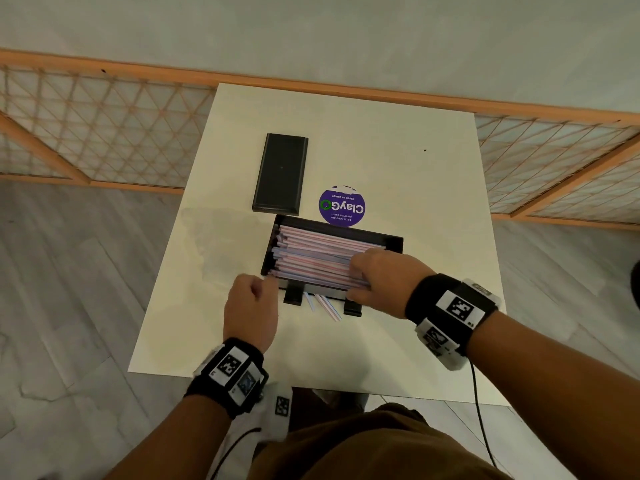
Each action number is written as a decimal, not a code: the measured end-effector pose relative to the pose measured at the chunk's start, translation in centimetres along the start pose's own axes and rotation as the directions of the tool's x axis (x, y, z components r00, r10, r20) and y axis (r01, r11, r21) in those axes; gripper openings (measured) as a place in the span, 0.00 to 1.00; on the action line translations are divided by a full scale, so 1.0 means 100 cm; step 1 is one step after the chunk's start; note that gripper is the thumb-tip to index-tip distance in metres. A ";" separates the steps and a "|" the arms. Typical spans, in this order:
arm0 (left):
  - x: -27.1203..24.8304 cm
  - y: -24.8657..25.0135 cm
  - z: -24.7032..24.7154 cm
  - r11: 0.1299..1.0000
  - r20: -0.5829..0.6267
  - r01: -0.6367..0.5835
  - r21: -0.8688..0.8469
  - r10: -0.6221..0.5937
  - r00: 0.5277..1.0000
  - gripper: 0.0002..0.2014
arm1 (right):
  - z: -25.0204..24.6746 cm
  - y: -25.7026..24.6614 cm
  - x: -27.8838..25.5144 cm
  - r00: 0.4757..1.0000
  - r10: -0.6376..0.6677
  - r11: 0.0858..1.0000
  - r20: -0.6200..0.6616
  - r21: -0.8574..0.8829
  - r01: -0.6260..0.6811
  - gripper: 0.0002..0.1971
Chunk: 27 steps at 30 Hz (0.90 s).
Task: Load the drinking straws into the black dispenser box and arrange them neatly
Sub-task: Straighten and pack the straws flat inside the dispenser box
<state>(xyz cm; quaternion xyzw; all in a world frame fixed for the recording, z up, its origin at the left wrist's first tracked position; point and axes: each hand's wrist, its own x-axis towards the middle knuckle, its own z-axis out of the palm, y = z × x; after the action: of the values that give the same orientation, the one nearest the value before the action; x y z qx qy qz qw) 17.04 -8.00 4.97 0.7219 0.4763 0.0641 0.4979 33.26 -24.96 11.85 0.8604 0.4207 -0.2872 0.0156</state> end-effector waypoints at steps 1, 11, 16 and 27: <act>-0.003 -0.007 0.006 0.998 0.007 0.047 -0.034 -0.047 0.999 0.15 | 0.001 0.000 0.002 1.000 -0.007 1.000 0.010 -0.010 0.007 0.14; -0.016 -0.047 0.100 0.915 0.306 0.403 0.018 -0.389 0.869 0.55 | 0.007 -0.005 0.007 0.998 -0.061 0.997 0.017 -0.047 0.061 0.08; 0.004 -0.062 0.136 0.865 0.220 0.475 -0.162 -0.438 0.872 0.51 | 0.006 -0.004 0.003 0.997 -0.080 0.996 0.021 -0.032 0.081 0.09; 0.005 -0.035 0.130 0.932 0.256 0.353 0.078 -0.361 0.897 0.14 | 0.001 -0.006 0.002 0.995 -0.085 0.996 0.055 -0.033 0.087 0.08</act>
<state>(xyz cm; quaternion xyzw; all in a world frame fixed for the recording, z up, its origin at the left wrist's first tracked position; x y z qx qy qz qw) 22.49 -15.98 -4.40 0.6315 0.5304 -0.1329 0.5498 32.89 -24.49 11.81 0.8332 0.4616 -0.3031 0.0296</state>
